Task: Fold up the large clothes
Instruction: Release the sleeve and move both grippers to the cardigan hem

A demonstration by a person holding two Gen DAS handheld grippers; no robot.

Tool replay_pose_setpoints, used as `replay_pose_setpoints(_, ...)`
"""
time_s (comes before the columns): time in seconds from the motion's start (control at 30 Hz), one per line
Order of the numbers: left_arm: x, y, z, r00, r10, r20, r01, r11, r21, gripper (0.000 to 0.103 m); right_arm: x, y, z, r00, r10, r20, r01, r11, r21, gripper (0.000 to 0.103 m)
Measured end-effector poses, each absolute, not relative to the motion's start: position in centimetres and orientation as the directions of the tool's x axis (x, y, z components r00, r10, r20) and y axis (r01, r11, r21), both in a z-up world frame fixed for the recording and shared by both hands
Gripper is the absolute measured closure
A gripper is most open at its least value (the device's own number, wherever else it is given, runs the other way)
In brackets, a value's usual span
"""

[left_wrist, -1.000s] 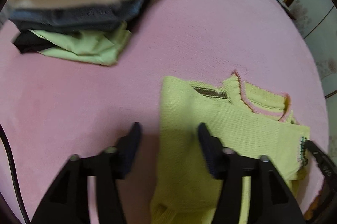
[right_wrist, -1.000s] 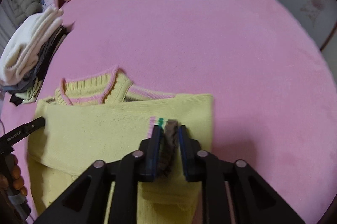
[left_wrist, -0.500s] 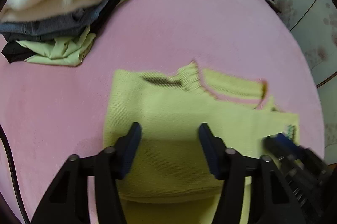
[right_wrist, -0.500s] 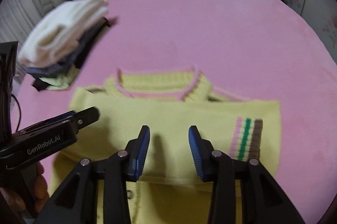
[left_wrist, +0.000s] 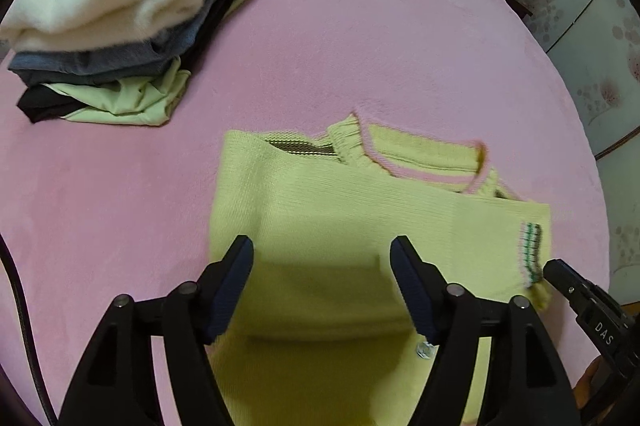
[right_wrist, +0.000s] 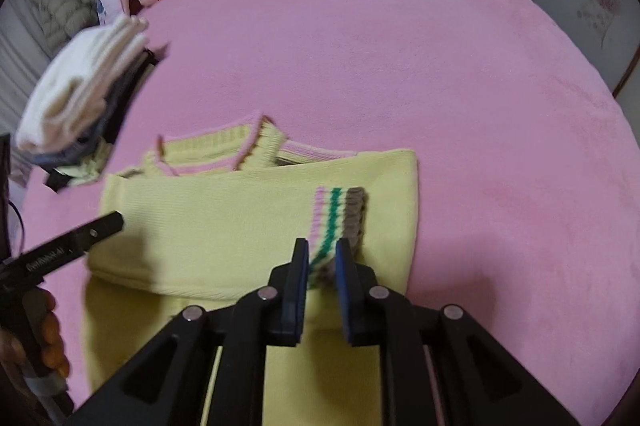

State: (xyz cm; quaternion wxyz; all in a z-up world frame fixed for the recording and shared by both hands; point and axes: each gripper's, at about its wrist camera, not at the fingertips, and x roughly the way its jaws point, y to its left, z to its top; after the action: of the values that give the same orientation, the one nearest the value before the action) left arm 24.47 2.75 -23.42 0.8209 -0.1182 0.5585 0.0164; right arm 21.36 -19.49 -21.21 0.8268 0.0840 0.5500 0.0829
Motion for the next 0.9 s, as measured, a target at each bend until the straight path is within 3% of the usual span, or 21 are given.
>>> replay_pose_setpoints(0.2,21.8,2.2,-18.7,0.371,-0.11,-0.922,-0.13,0.977,-0.169,0.027,19.5,-20.3,-16.7,0.397,0.276,-0.876,-0.021,0.956,0.292,0.072)
replay_pose_setpoints(0.47,18.6,0.6,-10.7,0.421,-0.085,-0.903,-0.122,0.981,-0.149,0.026,17.3,-21.6,-9.3,0.446,0.315,-0.838,-0.072,0.946,0.317,0.07)
replay_pose_setpoints(0.67,15.1,0.1,-5.3,0.486,-0.055,-0.872,-0.149,0.978,-0.145,0.02,16.0,-22.2,-5.7,0.453,0.346,-0.822,-0.126,0.937,0.325,0.062)
replay_pose_setpoints(0.9,11.1,0.0,-3.3,0.51,-0.006,-0.86,-0.185,0.976,-0.116,0.02,13.7,-22.3,-4.3,0.419,0.384,-0.822,-0.207,0.923,0.326,0.062)
